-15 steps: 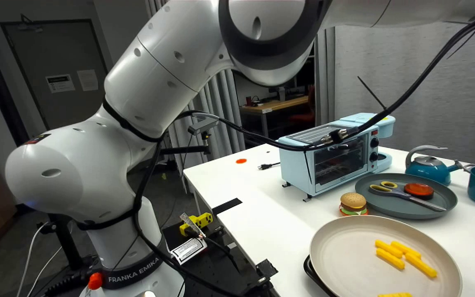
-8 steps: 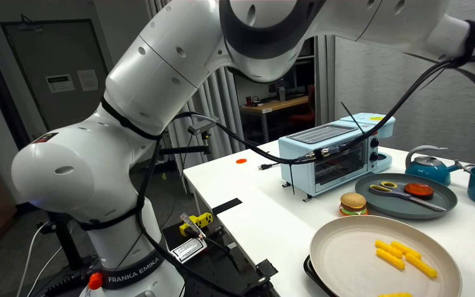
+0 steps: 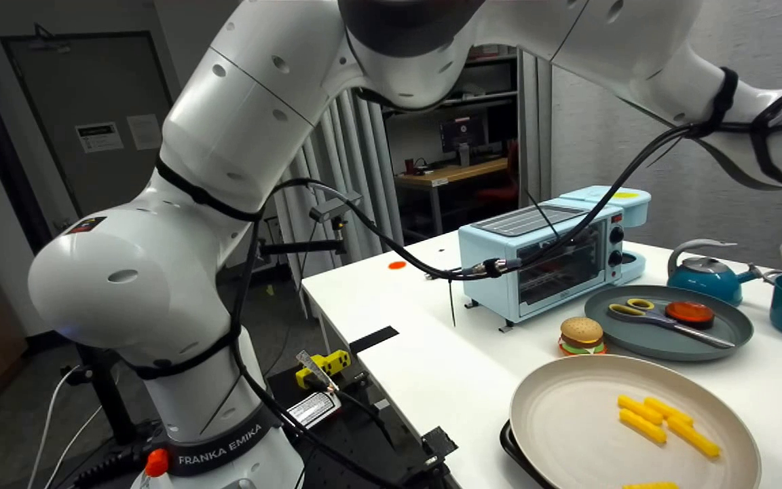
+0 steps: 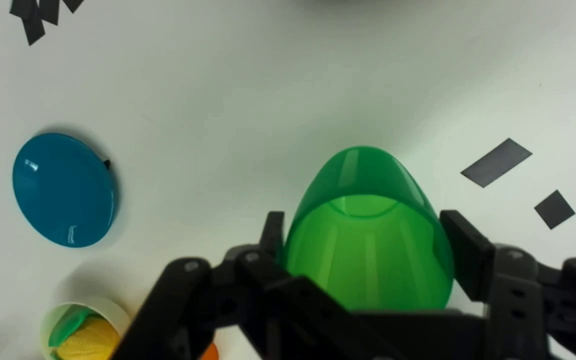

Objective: Pour the contents in the green cup on the plate

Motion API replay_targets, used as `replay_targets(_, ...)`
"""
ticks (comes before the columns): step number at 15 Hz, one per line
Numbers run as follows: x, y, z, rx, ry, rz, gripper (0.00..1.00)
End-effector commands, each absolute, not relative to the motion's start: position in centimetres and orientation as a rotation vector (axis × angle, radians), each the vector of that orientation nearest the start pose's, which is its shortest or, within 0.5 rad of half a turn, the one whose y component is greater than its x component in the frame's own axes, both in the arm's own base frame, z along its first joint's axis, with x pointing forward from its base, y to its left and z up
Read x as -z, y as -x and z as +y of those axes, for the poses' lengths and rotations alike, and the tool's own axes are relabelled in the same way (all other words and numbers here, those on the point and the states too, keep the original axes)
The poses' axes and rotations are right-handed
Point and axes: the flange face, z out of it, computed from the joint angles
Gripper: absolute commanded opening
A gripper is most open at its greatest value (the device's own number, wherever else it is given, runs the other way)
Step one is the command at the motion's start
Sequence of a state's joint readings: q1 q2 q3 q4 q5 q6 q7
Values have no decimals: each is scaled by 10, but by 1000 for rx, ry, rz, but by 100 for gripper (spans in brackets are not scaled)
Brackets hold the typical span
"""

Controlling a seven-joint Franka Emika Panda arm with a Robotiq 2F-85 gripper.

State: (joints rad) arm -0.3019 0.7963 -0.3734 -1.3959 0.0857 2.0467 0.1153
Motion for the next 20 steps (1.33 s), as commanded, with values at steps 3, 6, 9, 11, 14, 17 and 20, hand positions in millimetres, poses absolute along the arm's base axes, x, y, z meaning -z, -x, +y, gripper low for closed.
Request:
replay_targets(3,-247,-570,-383,-164,3099,1171,53)
replay_targets(6,-238,-562,-378,-136,3118,1153,53)
replay_targets(9,-230,-557,-376,-101,3134,1141,53)
replay_targets(11,-227,-554,-376,-77,3137,1143,53)
replay_targets(14,-222,-550,-376,-57,3137,1147,53)
replay_targets(17,-223,-545,-377,-53,3133,1148,87)
replay_targets(20,-231,-542,-378,-40,3128,1150,100)
